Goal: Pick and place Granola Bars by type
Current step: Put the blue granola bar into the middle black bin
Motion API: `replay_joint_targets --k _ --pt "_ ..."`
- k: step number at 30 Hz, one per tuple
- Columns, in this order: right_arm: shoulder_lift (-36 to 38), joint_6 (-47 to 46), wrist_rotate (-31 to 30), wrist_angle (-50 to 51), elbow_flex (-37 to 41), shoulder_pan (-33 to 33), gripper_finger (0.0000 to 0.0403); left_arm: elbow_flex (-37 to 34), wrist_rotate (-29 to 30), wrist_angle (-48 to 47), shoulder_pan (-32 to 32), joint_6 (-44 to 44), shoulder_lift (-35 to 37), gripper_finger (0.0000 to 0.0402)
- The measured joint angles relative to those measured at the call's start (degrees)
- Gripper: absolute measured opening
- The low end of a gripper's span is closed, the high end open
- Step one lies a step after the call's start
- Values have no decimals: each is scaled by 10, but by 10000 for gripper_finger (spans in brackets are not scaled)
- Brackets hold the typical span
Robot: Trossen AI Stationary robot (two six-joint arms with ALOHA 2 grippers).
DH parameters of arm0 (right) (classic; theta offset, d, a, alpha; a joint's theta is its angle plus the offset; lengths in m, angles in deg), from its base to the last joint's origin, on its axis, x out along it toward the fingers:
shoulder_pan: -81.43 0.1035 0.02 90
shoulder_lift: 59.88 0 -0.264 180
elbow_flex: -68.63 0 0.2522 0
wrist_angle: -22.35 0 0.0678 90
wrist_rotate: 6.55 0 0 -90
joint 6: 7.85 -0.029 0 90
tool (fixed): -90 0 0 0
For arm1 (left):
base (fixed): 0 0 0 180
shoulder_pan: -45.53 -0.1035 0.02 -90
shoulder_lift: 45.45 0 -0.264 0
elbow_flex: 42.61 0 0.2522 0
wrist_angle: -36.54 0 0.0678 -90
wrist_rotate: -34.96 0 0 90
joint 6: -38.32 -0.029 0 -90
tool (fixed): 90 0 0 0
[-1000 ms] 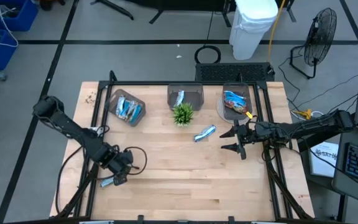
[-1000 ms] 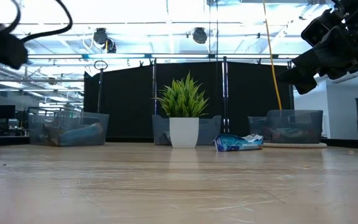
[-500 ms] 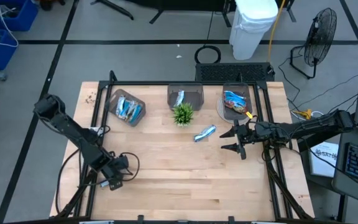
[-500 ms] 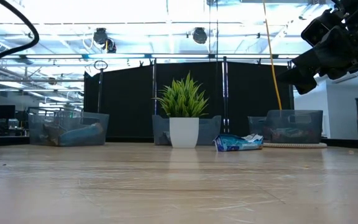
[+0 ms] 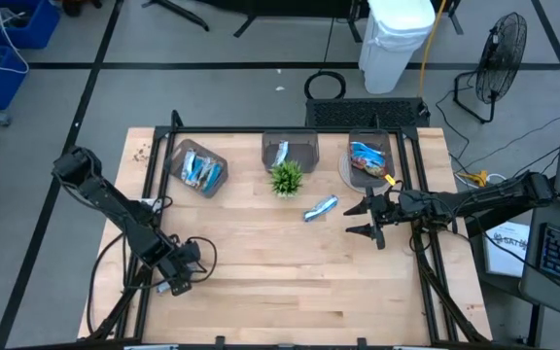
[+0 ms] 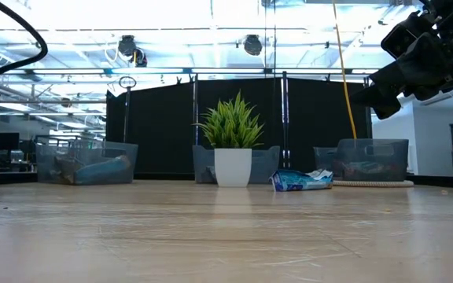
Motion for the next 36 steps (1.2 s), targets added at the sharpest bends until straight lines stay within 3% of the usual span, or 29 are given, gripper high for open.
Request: replay_joint_targets --k 8,20,28,36 --pt "0 0 0 0 0 0 238 0 10 23 0 14 -2 16" --pt "0 0 0 0 0 0 238 56 28 8 -80 67 -2 13" --pt "0 0 0 0 0 0 238 160 27 0 -173 -13 -2 12" --pt "0 0 0 0 0 0 238 285 36 -102 -301 -78 -2 12"
